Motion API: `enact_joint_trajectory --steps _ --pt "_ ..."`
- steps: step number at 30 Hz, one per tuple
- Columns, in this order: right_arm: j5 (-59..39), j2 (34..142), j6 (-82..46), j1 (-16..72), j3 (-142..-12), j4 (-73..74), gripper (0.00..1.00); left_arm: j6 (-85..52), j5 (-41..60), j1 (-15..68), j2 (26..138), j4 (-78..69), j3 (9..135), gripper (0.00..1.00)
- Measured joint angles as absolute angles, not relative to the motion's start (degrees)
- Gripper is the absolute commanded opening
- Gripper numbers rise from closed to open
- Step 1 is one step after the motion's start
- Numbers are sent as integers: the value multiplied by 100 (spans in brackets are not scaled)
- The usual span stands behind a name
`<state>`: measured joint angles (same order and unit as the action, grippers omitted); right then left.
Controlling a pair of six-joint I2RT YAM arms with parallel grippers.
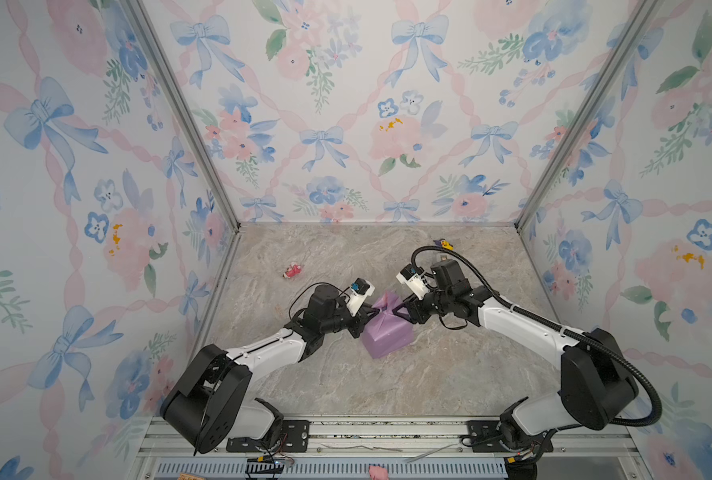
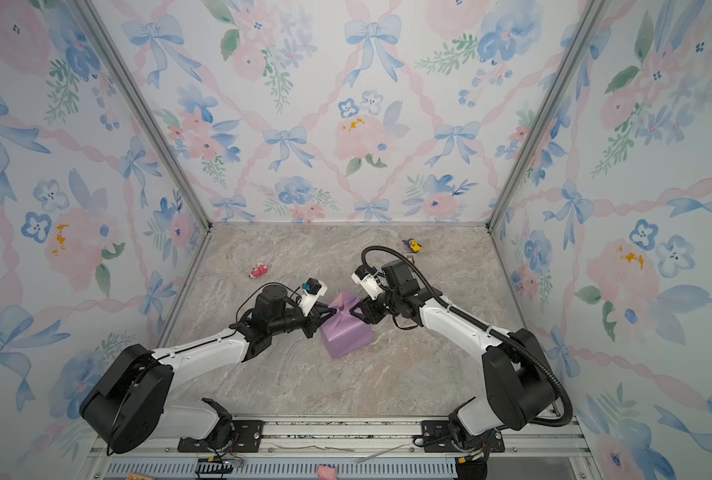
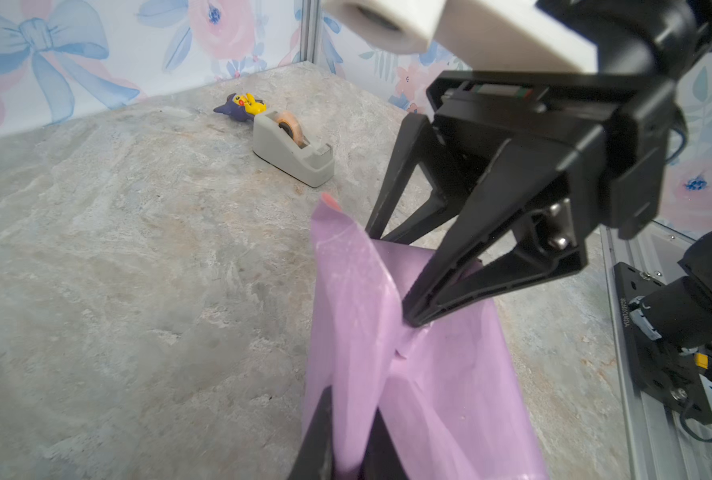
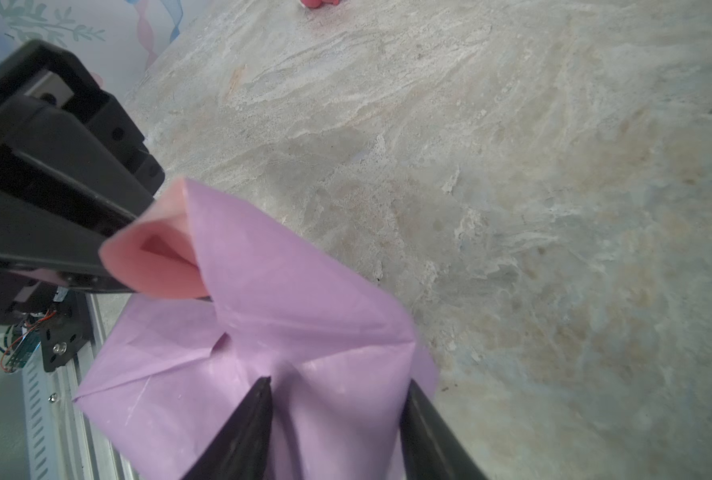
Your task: Wrap the gift box in paper
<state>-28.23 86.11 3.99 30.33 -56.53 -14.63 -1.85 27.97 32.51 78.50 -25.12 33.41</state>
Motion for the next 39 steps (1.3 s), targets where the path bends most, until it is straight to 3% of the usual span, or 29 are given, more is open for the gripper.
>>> enact_joint_trajectory --steps 3,14,20,26,39 --pt "-2943 8665 563 2993 -5723 -1559 51 1 2836 3258 7850 -2388 3404 15" --pt "-3146 8737 794 2926 -5806 -1699 51 854 2744 3358 7682 -2038 3485 4" --pt "-3262 8737 862 2886 -5806 -1741 51 1459 2578 3531 7588 -1865 3535 16" --pt "-3304 8735 867 2884 -5800 -1739 52 2165 2436 3750 7568 -1599 3824 5" --pt "-3667 8372 224 2517 -5293 -1557 55 3573 1817 4316 7568 -1094 3988 0"
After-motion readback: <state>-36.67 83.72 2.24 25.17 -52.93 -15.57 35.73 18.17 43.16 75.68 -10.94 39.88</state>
